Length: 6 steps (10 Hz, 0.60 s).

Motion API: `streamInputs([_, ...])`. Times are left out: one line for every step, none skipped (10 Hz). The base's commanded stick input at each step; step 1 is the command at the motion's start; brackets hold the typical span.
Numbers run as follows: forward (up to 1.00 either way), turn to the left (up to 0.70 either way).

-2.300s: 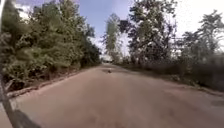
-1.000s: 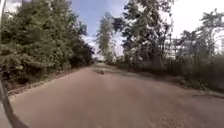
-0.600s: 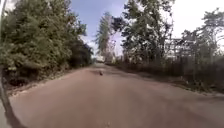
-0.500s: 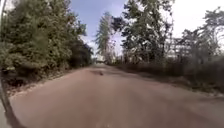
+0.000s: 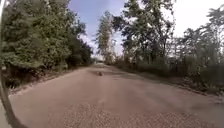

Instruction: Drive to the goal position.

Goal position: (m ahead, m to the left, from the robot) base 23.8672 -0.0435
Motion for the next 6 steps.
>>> streamInputs([0.7,0.0])
streamInputs([0.7,0.0])
streamInputs([0.7,0.0])
streamInputs([0.7,0.0])
streamInputs([0.7,0.0])
streamInputs([0.7,0.0])
